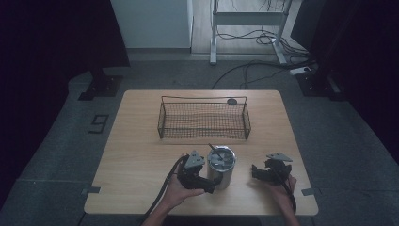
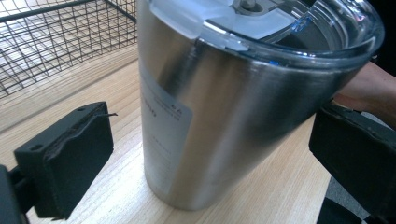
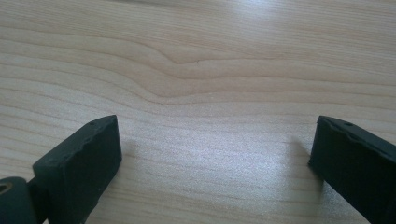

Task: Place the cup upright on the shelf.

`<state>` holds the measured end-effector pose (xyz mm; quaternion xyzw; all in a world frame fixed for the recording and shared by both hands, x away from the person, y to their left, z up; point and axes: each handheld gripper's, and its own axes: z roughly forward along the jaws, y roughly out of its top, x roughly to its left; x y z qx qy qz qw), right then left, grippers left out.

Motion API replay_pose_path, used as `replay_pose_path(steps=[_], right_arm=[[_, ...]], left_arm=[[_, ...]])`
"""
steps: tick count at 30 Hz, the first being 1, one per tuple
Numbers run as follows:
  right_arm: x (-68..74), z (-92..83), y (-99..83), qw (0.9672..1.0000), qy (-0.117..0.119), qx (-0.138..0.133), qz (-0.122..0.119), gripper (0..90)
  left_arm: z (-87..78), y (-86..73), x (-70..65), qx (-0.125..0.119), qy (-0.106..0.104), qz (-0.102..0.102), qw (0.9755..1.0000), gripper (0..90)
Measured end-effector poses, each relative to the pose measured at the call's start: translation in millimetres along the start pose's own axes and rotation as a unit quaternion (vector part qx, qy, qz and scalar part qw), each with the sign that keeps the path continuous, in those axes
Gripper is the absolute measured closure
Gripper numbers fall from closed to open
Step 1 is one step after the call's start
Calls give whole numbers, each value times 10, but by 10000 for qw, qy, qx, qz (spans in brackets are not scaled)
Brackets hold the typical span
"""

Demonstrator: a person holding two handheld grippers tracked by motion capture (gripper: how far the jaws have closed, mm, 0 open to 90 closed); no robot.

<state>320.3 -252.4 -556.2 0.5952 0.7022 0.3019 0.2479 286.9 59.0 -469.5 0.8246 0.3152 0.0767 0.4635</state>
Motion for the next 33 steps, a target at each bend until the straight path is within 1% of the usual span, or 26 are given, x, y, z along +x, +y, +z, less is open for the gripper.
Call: replay_pose_path(steps=[5, 12, 15, 19, 26, 33], right_arm=[[-1, 0, 0, 10000, 1, -1, -5, 17], [-1, 0, -1, 10000, -3, -4, -6, 18], [-1, 0, -1, 10000, -3, -5, -5, 17], [-2, 0, 0, 10000, -3, -4, -7, 18], [-2, 0, 0, 10000, -10, -4, 2, 18], [-4, 0, -1, 10000, -30, -4, 19, 17]], left_arm=[[71, 29, -23, 20, -10, 60, 10000, 0], [191, 103, -75, -8, 83, 119, 9999, 2], [223, 117, -82, -29, 74, 91, 9999, 2], [266, 124, -85, -21, 111, 102, 9999, 0], [306, 118, -81, -120, 124, 172, 9997, 0], [303, 108, -95, -180, 189, 307, 9992, 16]])
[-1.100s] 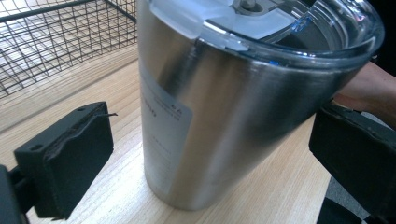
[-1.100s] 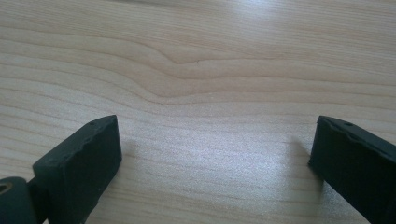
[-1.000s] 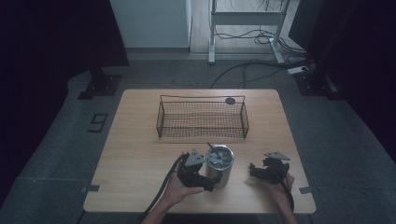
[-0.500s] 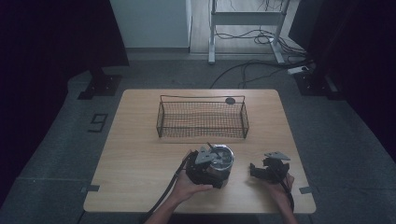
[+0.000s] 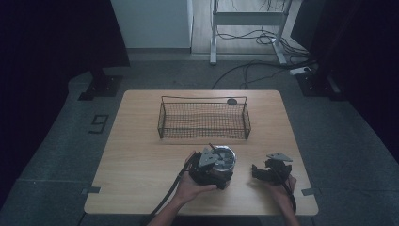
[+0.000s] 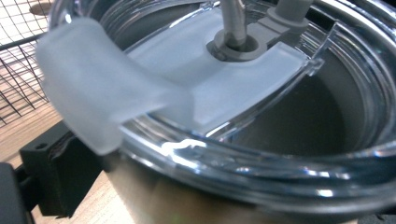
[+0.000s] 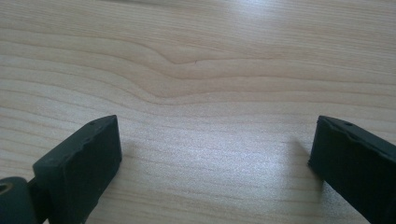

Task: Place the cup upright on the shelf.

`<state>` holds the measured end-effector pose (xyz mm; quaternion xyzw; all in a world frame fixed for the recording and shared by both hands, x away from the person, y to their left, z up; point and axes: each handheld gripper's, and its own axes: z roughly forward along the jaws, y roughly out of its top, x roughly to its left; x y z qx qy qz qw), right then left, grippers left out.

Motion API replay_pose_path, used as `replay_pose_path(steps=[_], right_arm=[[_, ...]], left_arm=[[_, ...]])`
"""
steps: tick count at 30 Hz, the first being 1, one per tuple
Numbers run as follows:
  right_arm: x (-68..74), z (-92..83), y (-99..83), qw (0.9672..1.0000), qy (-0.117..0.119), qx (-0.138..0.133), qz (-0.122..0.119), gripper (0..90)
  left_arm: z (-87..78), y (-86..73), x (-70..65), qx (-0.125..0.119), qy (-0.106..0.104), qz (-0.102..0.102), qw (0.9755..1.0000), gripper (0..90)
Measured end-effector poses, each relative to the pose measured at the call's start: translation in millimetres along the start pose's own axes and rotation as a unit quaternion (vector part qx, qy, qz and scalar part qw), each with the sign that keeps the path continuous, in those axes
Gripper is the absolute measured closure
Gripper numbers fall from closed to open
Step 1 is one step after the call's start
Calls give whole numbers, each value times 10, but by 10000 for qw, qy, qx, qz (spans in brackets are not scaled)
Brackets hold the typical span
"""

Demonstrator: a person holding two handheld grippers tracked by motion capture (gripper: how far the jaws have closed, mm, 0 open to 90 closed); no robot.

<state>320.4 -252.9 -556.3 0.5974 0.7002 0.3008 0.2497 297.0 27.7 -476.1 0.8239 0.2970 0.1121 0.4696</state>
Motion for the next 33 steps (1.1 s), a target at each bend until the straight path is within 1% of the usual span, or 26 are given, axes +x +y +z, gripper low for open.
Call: replay_pose_path(steps=[2, 6, 14, 17, 22, 26, 30, 33], right_arm=[[-1, 0, 0, 10000, -5, -1, 1, 17], [-1, 0, 0, 10000, -7, 0, 3, 17], [-8, 2, 4, 10000, 8, 9, -12, 16], [-12, 6, 7, 10000, 10, 8, -10, 15], [-18, 10, 11, 10000, 3, 7, -11, 16], [-18, 9, 10, 10000, 2, 6, -9, 16], [-19, 10, 10, 10000, -6, 3, -5, 17], [-17, 10, 11, 10000, -6, 5, 13, 16]], left_arm=[[-3, -1, -7, -19, 32, 36, 10000, 21], [-21, 0, -28, -86, 140, 180, 9997, 34], [-30, 3, -17, -89, 68, 332, 9994, 38], [-27, 10, 0, -96, 10, 339, 9994, 39], [-41, 40, 1, -127, -25, 378, 9992, 40], [-90, 73, -2, -201, -86, 358, 9991, 40], [-148, 110, 2, -231, -70, 375, 9990, 40], [-202, 151, 20, -291, -76, 342, 9990, 41]])
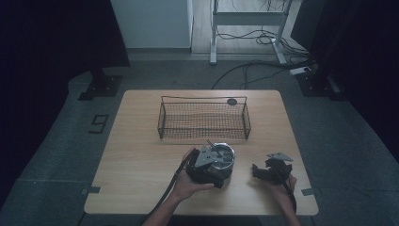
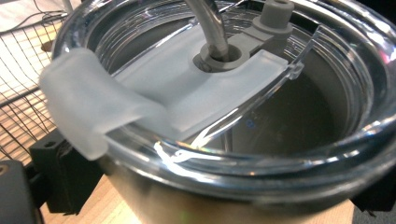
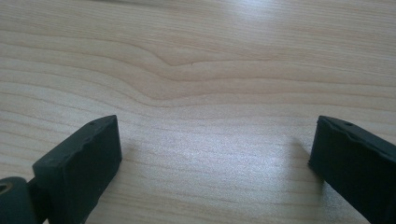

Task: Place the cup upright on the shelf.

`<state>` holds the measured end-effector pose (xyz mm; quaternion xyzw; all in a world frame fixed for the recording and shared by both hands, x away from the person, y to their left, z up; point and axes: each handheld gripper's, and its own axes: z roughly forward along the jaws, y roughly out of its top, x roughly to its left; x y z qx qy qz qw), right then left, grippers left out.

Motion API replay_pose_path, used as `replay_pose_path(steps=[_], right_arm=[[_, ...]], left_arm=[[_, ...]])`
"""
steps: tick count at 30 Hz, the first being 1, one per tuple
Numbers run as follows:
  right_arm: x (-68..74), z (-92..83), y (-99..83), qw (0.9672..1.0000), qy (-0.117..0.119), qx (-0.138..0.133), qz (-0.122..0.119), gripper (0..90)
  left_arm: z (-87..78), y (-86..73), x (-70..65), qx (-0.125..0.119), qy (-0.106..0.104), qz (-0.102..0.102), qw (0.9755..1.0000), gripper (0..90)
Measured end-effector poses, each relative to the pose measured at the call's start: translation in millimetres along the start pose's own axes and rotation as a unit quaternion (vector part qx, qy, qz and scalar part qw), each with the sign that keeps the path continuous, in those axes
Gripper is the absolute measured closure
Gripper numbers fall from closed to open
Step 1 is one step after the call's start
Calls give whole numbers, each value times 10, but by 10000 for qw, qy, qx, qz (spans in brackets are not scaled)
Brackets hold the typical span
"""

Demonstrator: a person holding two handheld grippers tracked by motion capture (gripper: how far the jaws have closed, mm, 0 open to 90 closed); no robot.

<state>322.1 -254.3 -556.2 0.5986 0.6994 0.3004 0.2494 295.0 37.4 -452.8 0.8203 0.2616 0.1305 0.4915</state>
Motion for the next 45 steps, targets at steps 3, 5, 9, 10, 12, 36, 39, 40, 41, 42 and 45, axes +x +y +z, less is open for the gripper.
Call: replay_pose_path(steps=[3, 5, 9, 10, 12, 36, 39, 40, 41, 42, 45], right_arm=[[0, 0, 0, 10000, -1, 0, 1, 16], [1, 2, 2, 10000, -1, 2, 7, 15], [1, 3, 3, 10000, -3, 6, 16, 14], [1, 3, 3, 10000, -7, 6, 20, 15], [1, 2, 3, 10000, -15, 5, 30, 15], [-12, -17, -14, 9999, -95, -14, 110, 26], [-15, -20, -18, 9999, -101, -24, 107, 29], [-15, -22, -20, 9999, -98, -29, 116, 30], [-18, -23, -22, 9999, -98, -33, 109, 31], [-20, -26, -23, 9999, -95, -24, 101, 31], [-19, -25, -23, 9999, -99, -31, 105, 31]], left_arm=[[-35, 44, 29, -30, -26, -64, 10000, 41], [-55, 80, 51, -30, 14, -66, 10000, 41], [-92, 124, 102, -53, 114, -81, 9999, 41], [-105, 132, 118, -65, 133, -105, 9998, 41], [-133, 143, 151, -92, 159, -153, 9997, 41], [-361, 284, 403, -234, 433, -252, 9985, 41], [-378, 297, 431, -236, 474, -257, 9983, 41], [-385, 302, 440, -238, 482, -261, 9982, 41], [-392, 305, 451, -245, 486, -262, 9982, 41], [-402, 309, 467, -251, 480, -278, 9981, 41], [-416, 318, 509, -273, 476, -332, 9979, 41]])
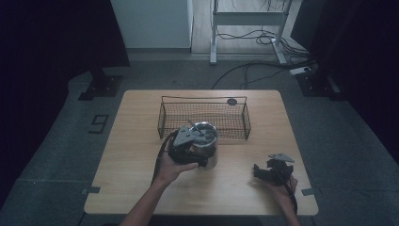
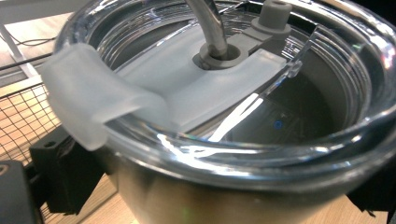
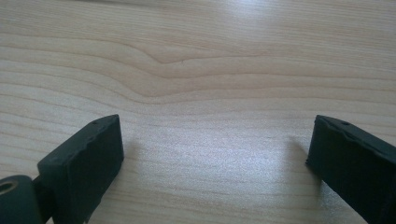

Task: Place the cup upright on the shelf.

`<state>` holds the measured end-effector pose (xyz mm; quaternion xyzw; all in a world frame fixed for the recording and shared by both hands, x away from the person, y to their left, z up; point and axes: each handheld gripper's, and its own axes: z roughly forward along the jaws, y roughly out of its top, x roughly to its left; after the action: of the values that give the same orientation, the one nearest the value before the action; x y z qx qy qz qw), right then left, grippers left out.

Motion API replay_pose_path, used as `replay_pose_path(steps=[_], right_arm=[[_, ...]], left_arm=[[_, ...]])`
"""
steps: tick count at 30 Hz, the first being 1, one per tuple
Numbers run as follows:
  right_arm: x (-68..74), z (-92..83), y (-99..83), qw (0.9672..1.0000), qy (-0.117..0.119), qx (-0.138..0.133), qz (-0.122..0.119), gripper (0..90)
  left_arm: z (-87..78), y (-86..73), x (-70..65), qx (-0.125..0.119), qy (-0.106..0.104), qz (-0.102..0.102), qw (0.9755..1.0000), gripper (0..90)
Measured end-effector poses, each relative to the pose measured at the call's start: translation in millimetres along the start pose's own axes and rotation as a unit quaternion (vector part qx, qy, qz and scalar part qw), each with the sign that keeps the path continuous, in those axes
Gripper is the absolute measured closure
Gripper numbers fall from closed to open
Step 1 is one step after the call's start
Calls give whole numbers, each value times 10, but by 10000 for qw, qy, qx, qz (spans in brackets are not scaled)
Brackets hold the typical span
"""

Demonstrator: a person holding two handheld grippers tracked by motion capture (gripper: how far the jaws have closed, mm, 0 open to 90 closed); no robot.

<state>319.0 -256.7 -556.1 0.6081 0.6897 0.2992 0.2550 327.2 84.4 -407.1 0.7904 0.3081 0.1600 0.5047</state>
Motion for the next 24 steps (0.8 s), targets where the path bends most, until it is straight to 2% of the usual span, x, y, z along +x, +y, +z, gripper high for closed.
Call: replay_pose_path(steps=[10, 24], right_arm=[[0, -1, 0, 10000, -5, 6, -2, 31], [-1, -2, 1, 10000, -2, 13, -6, 31]], left_arm=[[-13, 61, 188, 13, 220, -95, 9997, 41], [-64, 114, 314, -5, 346, -127, 9993, 41]])
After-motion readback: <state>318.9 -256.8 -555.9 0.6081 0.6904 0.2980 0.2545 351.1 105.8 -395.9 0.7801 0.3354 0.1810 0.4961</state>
